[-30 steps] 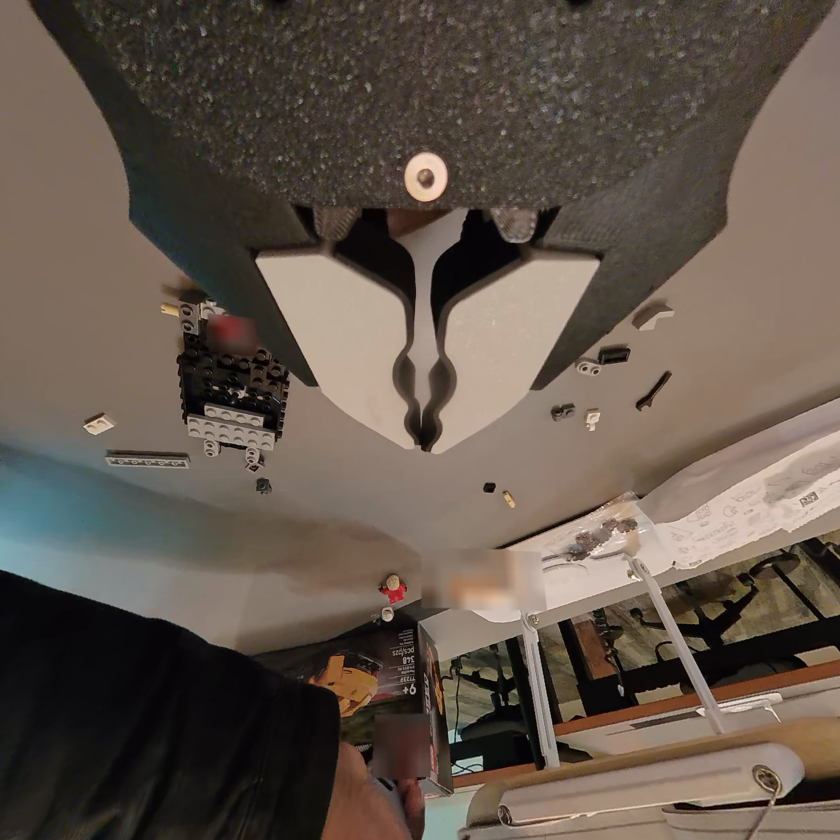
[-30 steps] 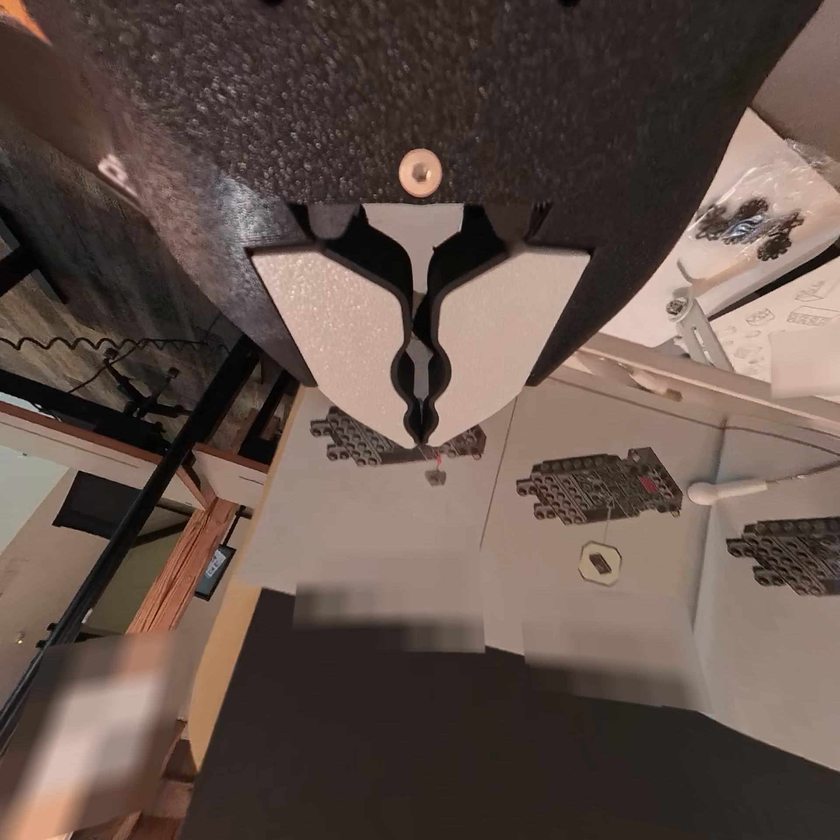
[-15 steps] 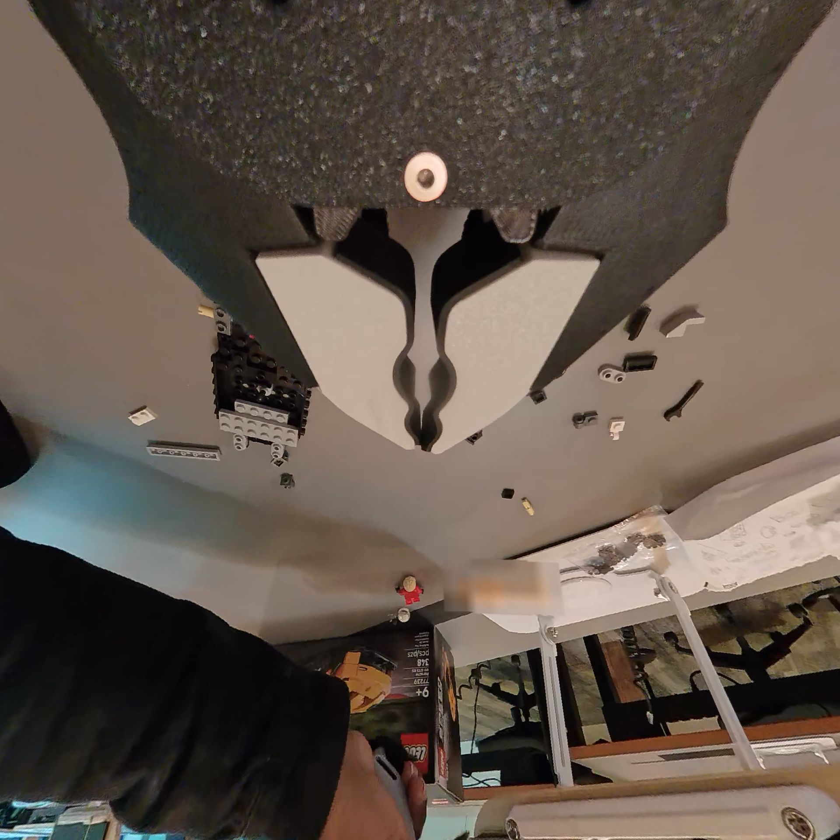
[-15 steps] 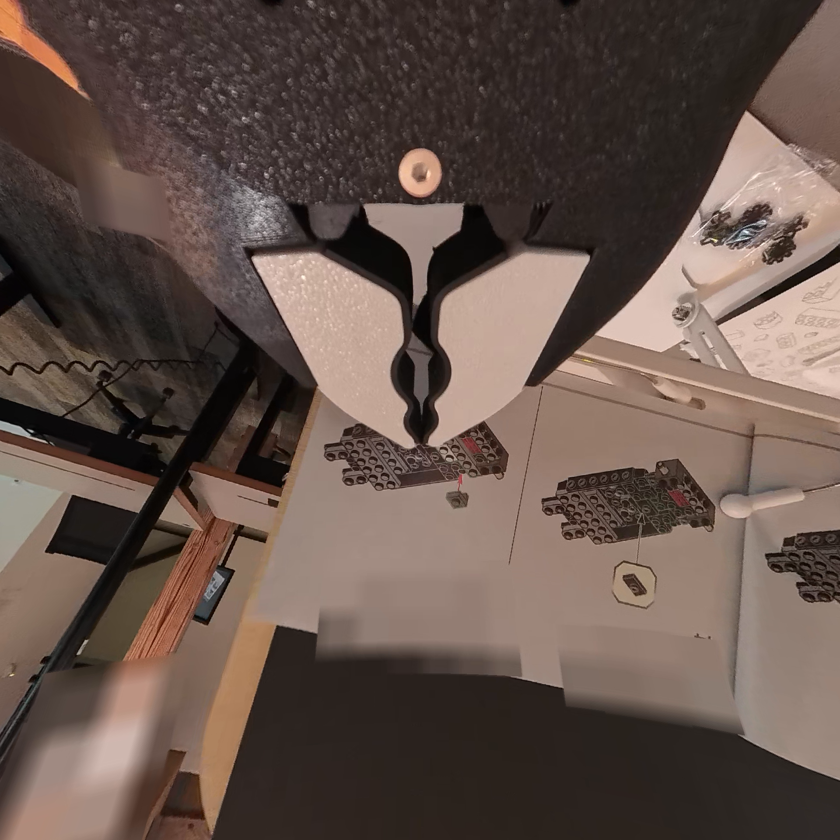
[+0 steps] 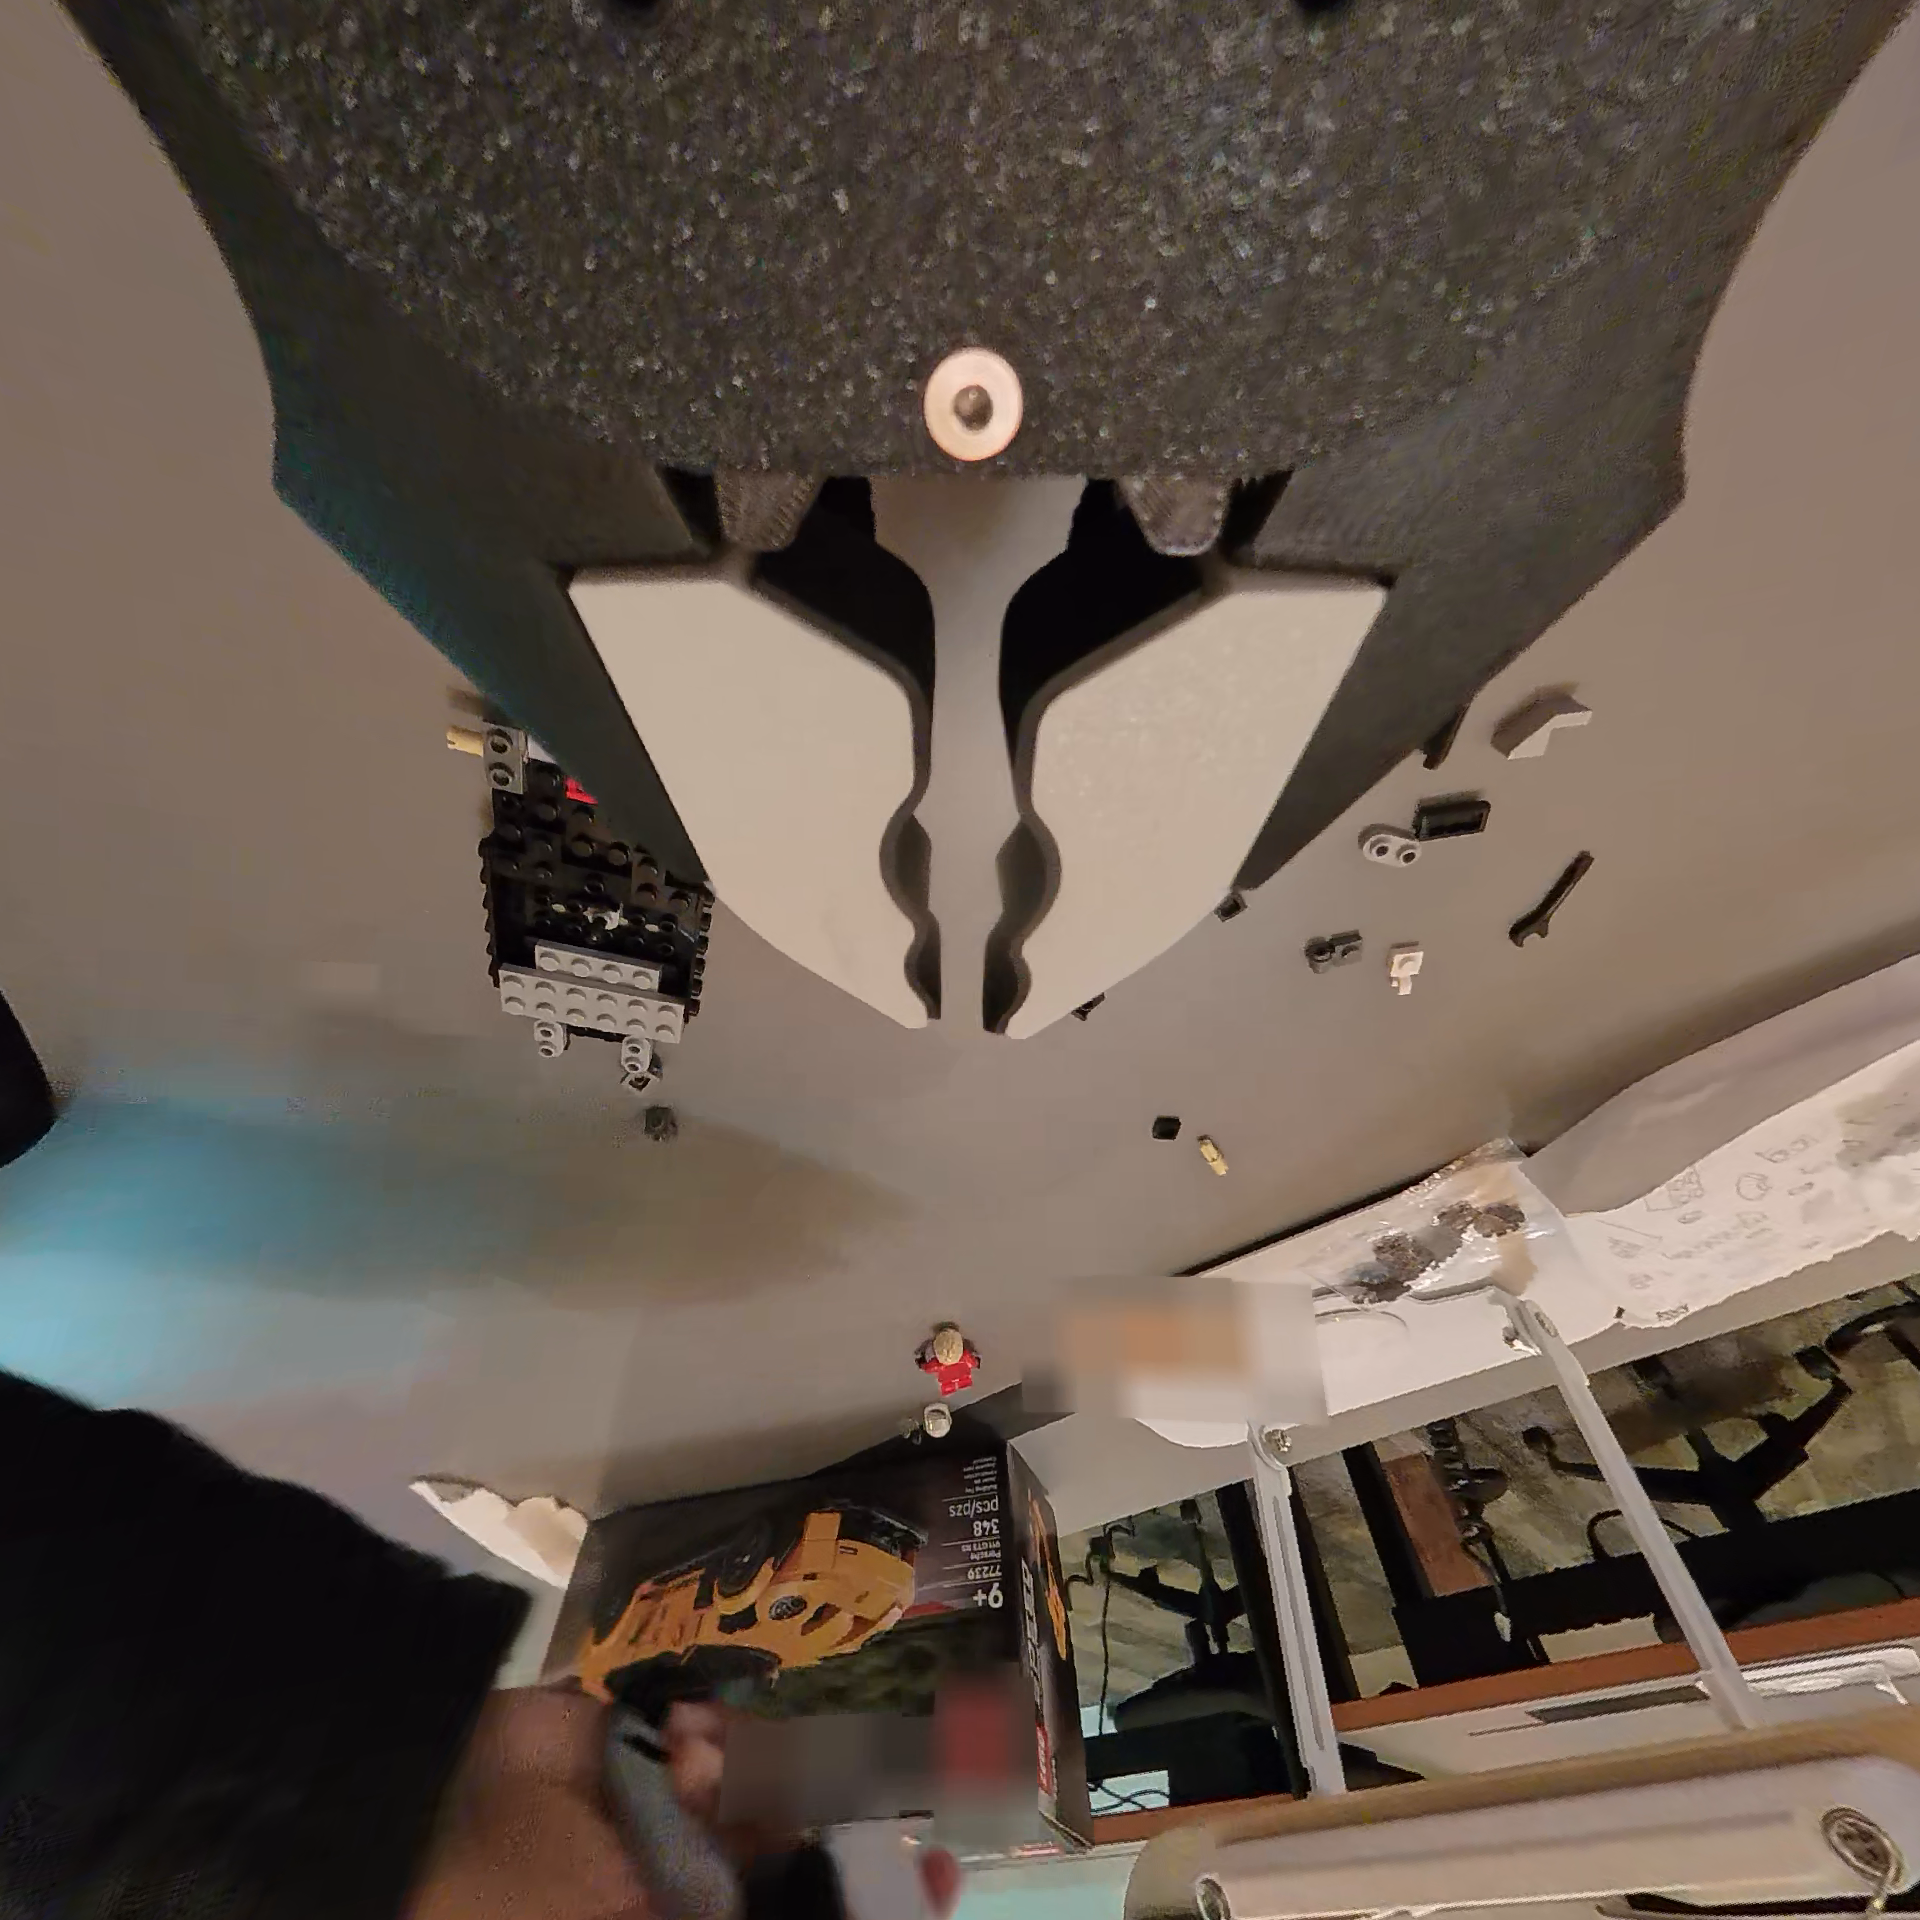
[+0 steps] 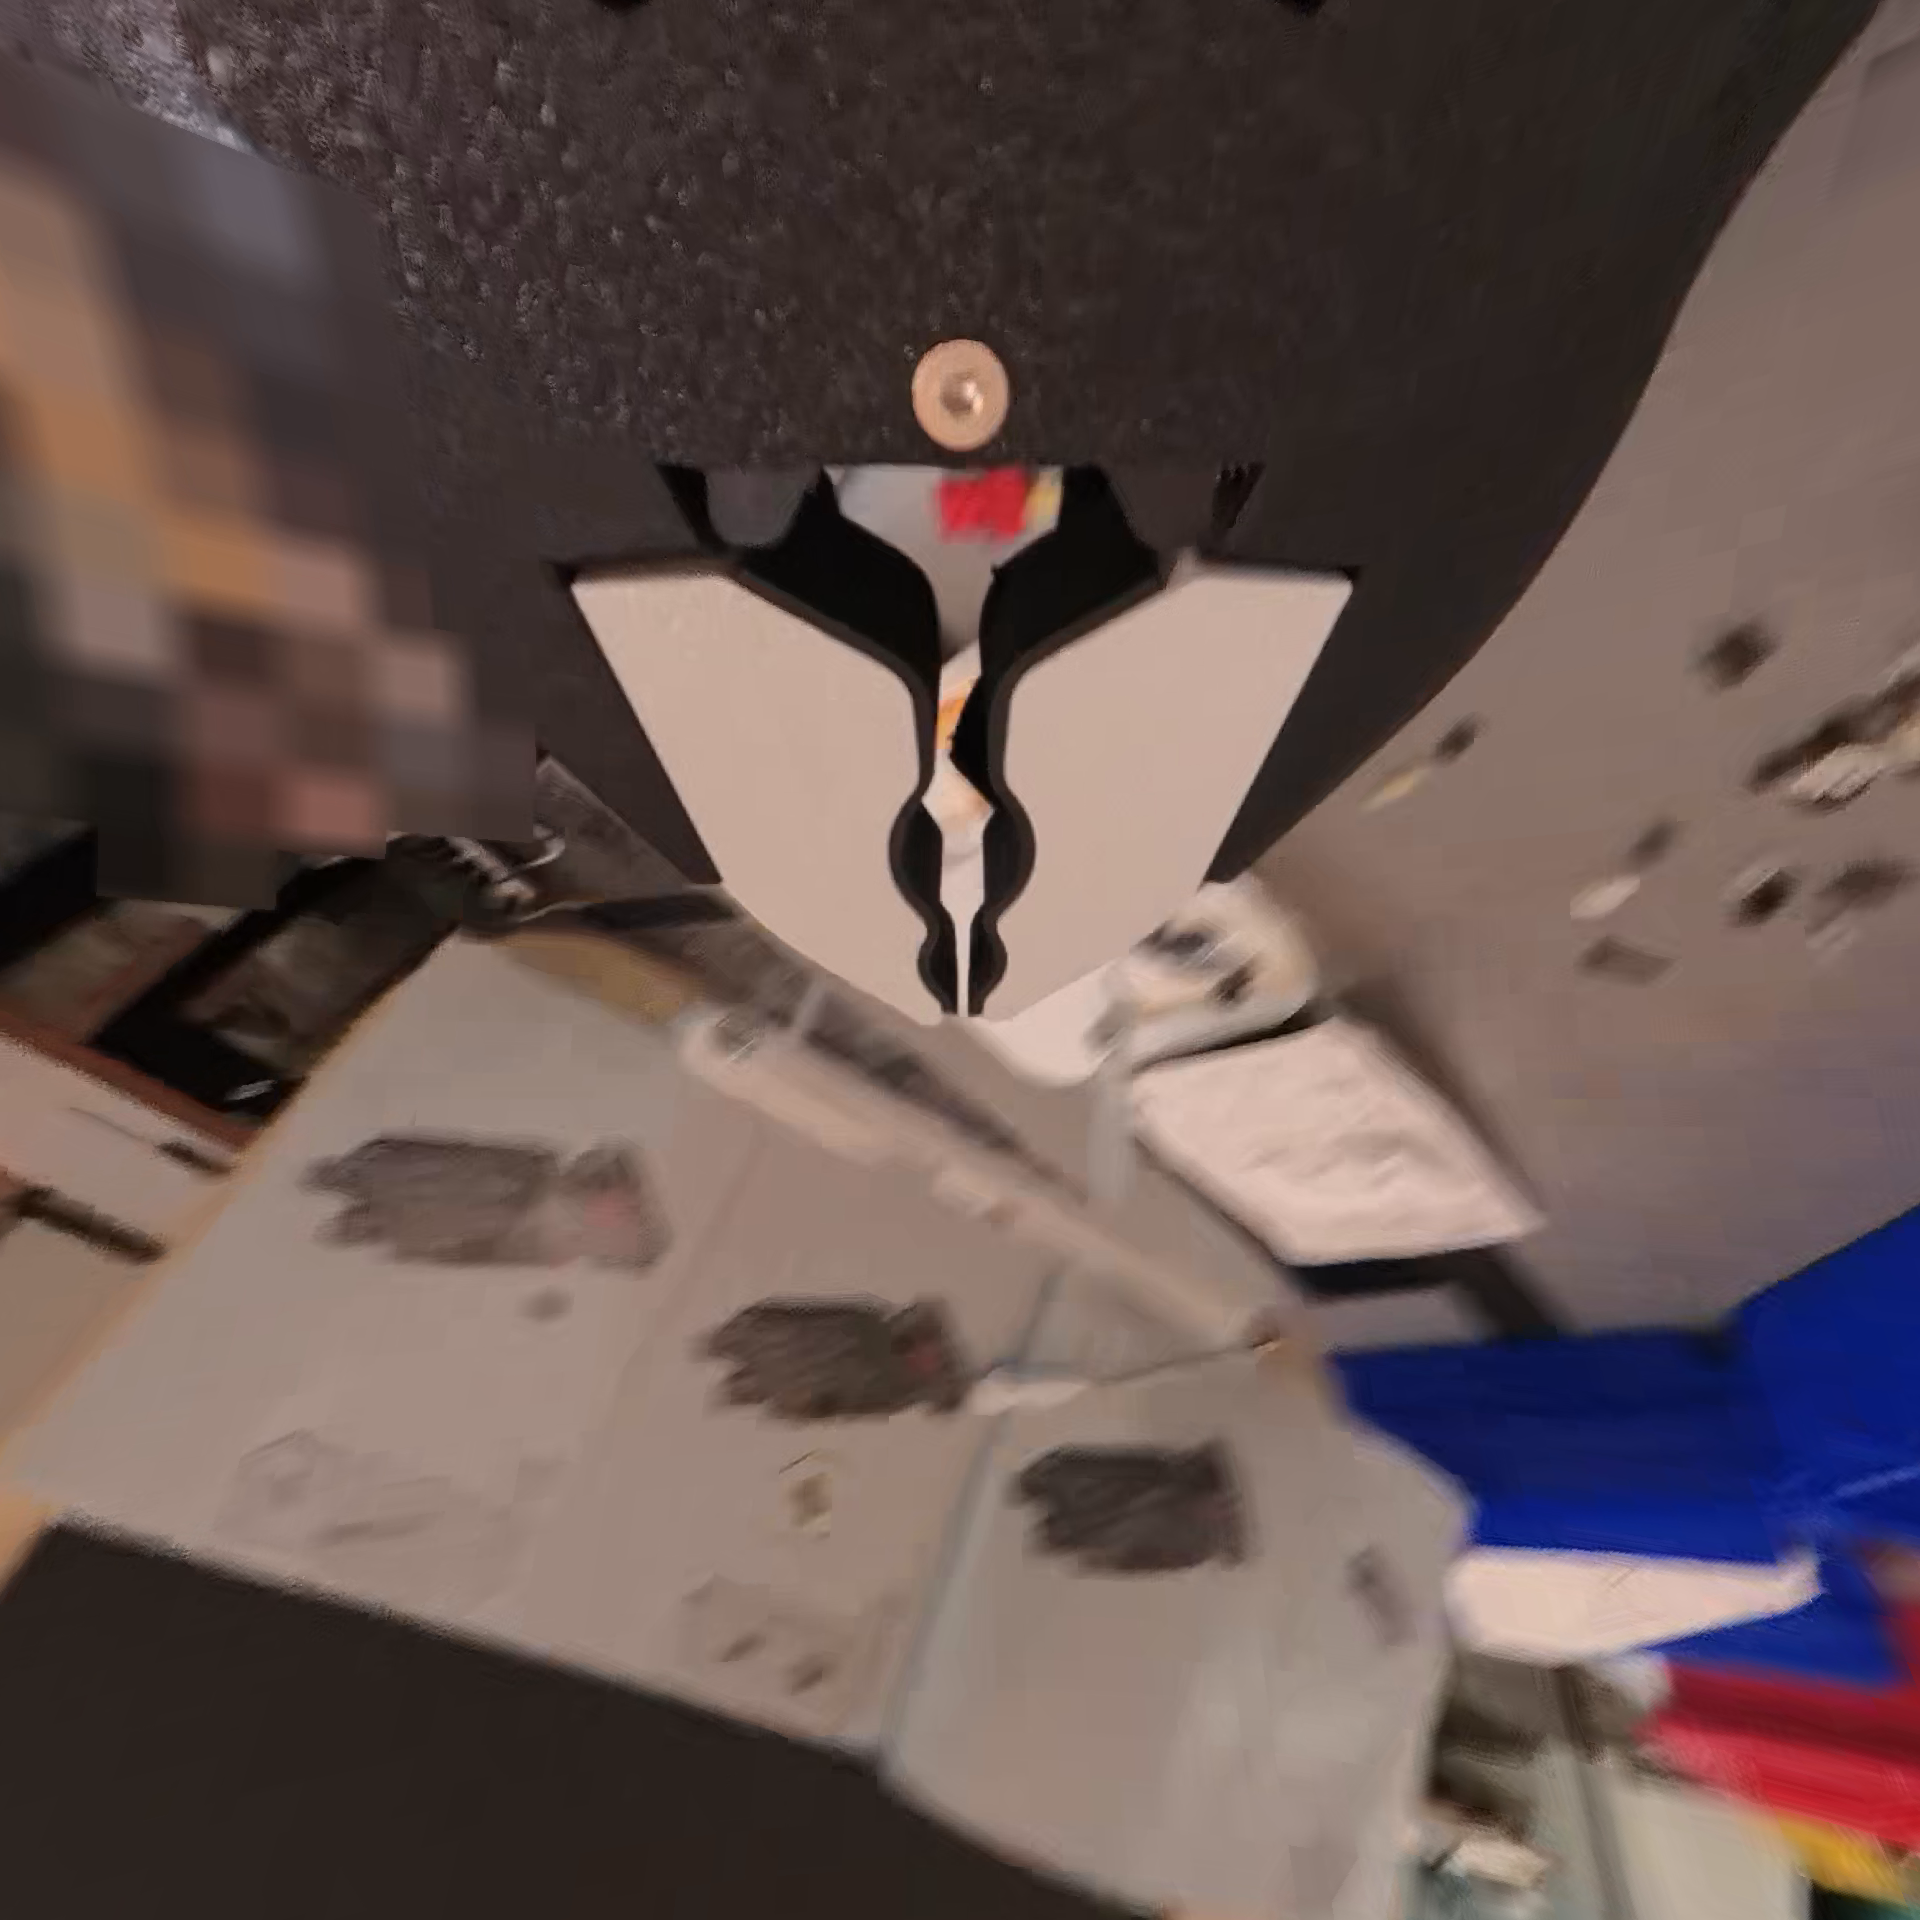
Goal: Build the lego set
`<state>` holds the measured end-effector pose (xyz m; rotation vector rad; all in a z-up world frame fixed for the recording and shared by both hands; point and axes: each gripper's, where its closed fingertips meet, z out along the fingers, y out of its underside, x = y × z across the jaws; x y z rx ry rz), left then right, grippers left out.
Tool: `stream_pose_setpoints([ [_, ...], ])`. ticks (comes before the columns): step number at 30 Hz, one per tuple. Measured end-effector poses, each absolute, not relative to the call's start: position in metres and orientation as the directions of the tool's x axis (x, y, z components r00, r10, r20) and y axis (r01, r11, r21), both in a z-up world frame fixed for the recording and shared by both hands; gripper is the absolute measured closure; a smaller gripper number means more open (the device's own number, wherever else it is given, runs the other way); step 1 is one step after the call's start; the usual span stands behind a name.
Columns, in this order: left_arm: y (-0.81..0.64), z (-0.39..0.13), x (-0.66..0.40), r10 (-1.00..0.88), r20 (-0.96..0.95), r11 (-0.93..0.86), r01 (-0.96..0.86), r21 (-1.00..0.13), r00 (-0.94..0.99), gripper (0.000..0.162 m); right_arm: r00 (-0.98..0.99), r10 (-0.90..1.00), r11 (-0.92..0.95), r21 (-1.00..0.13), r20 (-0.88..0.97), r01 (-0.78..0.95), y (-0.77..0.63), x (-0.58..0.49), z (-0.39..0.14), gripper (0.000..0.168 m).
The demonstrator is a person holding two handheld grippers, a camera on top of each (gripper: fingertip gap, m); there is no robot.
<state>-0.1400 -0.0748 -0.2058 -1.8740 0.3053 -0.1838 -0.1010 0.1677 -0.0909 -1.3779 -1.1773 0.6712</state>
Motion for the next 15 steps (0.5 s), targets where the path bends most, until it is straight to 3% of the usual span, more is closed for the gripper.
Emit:
stream_pose_setpoints([
  [8,-0.084,-0.237,-0.115,-0.463,-0.038,-0.432,-0.262,-0.863,0.886,0.135,-0.076,0.995,0.096,-0.76,0.062,0.642,-0.016,0.007,-0.209,0.157],
  [12,-0.097,-0.255,-0.099,-0.564,0.012,-0.498,-0.328,-0.803,0.825,0.127,-0.136,0.99,0.128,-0.681,0.042,0.721,-0.054,0.037,-0.245,0.154],
  [15,-0.104,-0.261,-0.09,-0.612,0.026,-0.512,-0.371,-0.774,0.79,0.125,-0.123,0.991,0.125,-0.697,0.052,0.706,-0.041,0.027,-0.248,0.154],
])
